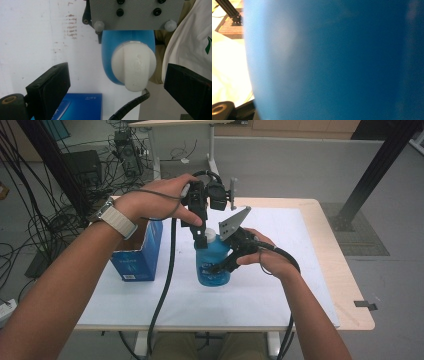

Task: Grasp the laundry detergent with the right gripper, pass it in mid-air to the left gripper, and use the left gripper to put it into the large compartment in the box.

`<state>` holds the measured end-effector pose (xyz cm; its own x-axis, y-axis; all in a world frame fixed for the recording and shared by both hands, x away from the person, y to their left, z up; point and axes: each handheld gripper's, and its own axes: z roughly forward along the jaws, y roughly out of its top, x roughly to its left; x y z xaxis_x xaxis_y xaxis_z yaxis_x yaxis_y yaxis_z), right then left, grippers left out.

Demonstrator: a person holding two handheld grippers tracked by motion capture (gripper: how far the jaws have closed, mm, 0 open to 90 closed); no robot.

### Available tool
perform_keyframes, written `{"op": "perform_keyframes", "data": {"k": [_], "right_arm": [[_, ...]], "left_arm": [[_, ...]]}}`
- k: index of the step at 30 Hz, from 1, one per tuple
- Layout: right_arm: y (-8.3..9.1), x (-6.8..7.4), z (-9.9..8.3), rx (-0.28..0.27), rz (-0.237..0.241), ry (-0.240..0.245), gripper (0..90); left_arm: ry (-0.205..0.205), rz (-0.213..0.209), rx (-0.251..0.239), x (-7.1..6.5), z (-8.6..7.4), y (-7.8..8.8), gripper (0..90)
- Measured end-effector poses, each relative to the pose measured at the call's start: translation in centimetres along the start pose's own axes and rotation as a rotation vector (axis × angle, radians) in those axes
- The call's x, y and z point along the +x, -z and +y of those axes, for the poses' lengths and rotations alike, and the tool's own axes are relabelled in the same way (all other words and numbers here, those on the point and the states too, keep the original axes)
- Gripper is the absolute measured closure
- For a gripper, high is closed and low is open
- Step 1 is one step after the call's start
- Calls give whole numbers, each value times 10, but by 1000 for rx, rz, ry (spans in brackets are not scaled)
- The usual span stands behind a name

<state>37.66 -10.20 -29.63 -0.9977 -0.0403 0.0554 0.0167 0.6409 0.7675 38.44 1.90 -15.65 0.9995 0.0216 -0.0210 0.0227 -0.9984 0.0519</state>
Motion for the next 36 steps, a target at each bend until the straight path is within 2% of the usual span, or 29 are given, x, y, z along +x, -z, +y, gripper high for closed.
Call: {"op": "perform_keyframes", "data": {"k": [7, 9, 36], "right_arm": [[0, 1, 1, 0, -12, 12, 435], [1, 0, 0, -5, -2, -1, 435], [1, 1, 0, -4, 1, -9, 434]], "left_arm": [[-1, 1, 2, 0, 0, 0, 70], [2, 2, 3, 0, 0, 0, 70], [-1, 4, -1, -2, -2, 2, 72]]}}
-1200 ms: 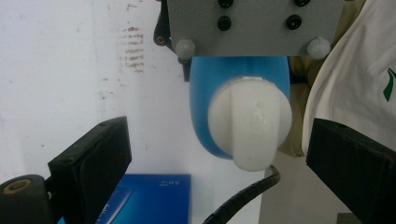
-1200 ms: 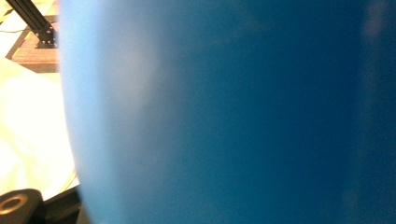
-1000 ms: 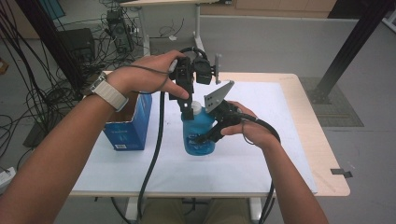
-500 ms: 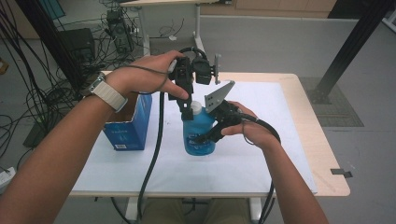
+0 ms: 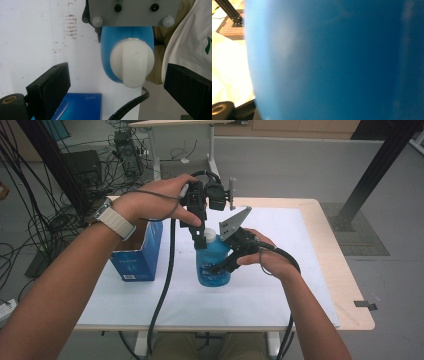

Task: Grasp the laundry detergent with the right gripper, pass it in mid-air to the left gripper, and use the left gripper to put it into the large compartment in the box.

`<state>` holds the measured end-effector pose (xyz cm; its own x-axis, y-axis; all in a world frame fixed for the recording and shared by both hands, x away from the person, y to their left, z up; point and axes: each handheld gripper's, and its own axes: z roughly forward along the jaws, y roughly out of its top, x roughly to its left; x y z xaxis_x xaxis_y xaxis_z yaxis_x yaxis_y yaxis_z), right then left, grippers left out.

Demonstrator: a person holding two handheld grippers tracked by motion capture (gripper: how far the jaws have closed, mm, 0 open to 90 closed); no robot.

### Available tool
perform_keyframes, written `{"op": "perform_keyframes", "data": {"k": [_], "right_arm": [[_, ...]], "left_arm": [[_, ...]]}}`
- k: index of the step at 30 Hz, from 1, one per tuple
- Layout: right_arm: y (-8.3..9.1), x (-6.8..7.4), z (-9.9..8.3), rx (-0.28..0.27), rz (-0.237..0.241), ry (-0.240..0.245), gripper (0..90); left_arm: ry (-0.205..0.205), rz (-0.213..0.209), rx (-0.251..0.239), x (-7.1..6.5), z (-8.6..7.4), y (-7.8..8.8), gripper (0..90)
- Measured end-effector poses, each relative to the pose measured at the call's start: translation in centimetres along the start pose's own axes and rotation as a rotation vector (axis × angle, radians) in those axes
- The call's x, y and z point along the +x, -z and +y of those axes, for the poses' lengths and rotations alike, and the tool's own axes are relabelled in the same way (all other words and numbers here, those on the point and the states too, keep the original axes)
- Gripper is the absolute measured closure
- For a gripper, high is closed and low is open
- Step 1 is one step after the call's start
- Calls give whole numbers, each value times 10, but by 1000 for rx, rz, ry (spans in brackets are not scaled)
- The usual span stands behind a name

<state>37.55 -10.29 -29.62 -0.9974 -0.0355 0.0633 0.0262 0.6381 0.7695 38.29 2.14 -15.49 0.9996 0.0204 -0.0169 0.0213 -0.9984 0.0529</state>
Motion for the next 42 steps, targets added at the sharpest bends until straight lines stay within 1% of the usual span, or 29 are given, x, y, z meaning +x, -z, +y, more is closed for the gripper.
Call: {"op": "perform_keyframes", "data": {"k": [21, 30, 42], "right_arm": [[-2, 0, 1, 2, 4, -3, 434], [-2, 0, 2, 1, 2, 3, 434], [-2, -1, 2, 1, 4, -6, 434]], "left_arm": [[3, 4, -6, -1, -1, 0, 72], [6, 4, -9, 0, -1, -1, 72], [6, 6, -13, 0, -1, -2, 72]]}}
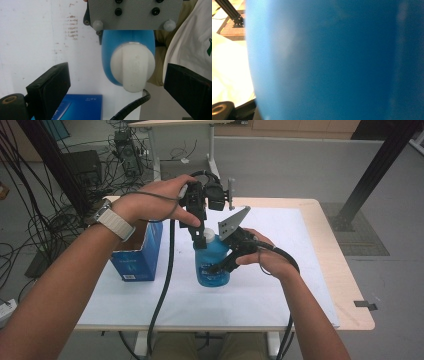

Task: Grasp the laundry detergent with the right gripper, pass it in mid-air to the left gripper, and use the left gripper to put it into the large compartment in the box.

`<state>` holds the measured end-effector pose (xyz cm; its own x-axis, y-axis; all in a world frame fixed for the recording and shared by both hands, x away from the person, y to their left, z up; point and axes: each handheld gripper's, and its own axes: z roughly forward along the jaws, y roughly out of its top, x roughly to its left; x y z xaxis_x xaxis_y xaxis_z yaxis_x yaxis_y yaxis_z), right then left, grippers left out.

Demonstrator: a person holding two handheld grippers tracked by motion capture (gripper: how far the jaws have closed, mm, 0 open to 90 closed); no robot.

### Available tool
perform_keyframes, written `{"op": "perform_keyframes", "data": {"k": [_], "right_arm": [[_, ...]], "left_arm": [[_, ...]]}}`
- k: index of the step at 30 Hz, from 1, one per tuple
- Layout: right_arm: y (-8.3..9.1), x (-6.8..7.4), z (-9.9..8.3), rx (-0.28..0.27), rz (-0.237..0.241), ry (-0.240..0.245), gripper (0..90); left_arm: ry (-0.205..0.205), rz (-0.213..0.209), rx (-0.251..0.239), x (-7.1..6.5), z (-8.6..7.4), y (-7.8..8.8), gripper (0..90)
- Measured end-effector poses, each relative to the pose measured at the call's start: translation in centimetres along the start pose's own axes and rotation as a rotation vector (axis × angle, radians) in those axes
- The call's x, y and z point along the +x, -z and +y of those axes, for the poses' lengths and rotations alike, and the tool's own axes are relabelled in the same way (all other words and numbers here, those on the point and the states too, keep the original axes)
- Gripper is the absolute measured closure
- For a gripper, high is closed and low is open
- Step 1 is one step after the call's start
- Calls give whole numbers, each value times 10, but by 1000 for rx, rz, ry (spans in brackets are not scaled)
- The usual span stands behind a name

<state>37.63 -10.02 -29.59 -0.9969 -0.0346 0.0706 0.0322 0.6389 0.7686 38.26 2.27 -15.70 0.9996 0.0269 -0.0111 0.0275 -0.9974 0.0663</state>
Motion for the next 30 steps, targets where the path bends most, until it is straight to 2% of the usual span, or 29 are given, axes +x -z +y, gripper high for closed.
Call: {"op": "perform_keyframes", "data": {"k": [18, 30], "right_arm": [[-1, 0, 1, -2, -4, -2, 433], [-1, 1, 3, -6, -3, 1, 434]], "left_arm": [[-6, -3, -14, 0, 2, -4, 74], [-16, -25, -12, 2, 5, -17, 76]]}}
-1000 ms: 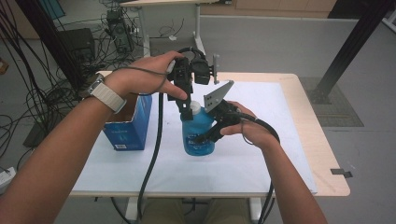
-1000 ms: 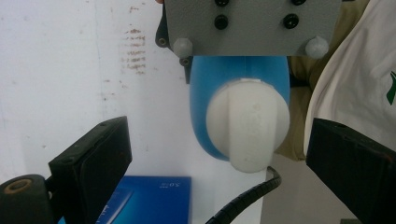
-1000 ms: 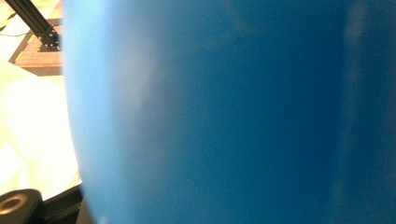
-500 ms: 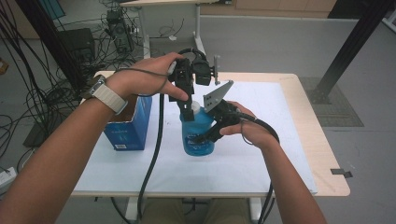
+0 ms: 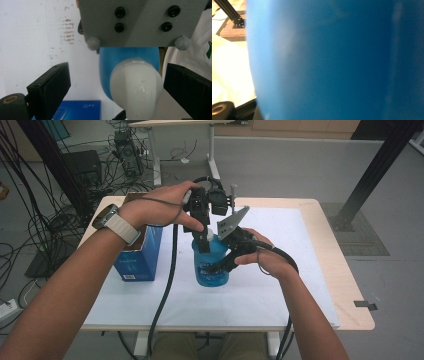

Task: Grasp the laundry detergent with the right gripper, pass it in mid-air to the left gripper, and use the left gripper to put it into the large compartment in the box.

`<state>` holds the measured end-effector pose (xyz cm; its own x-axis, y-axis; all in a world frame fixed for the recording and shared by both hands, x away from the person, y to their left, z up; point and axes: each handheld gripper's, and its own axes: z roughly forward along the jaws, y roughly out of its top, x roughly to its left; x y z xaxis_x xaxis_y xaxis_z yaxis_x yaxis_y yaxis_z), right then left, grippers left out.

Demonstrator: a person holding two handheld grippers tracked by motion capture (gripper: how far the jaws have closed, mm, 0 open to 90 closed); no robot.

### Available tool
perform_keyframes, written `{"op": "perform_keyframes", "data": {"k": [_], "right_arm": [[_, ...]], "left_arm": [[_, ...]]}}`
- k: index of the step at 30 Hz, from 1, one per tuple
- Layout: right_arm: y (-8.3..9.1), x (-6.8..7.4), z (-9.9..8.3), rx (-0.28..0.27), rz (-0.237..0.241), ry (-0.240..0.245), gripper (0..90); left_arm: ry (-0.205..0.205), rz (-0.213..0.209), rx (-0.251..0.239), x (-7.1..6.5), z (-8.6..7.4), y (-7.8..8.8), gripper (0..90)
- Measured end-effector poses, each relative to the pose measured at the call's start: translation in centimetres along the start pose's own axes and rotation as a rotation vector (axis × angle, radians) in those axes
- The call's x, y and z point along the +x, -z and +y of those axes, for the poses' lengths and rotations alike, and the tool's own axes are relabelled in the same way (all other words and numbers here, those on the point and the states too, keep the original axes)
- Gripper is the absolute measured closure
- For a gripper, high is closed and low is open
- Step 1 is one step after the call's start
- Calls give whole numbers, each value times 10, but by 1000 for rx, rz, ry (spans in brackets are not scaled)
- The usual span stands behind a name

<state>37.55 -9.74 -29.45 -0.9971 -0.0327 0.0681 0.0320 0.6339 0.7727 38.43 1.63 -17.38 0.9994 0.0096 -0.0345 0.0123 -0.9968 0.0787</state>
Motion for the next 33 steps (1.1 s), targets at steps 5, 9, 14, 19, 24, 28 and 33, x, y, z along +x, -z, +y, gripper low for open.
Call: {"op": "perform_keyframes", "data": {"k": [5, 9, 14, 19, 24, 28, 33], "right_arm": [[1, 2, 1, 4, -1, -10, 434], [1, 1, 2, -2, -2, 2, 434], [2, 1, 3, -7, -13, 3, 433], [2, 2, 5, -16, -7, 8, 433], [2, 3, 5, -27, 11, -3, 434], [2, 1, 5, -24, -3, 12, 433], [2, 1, 4, -28, -2, 15, 433]], "left_arm": [[-2, -13, 5, 1, 0, -5, 79], [-3, -19, 1, 1, 0, -8, 79], [-8, -25, 4, 1, 1, -13, 84], [-12, -31, 2, 1, 1, -16, 98], [-10, -45, -5, 2, 1, -19, 117], [-17, -52, -16, 2, 0, -19, 138], [-13, -57, -22, 2, -1, -21, 171]]}}
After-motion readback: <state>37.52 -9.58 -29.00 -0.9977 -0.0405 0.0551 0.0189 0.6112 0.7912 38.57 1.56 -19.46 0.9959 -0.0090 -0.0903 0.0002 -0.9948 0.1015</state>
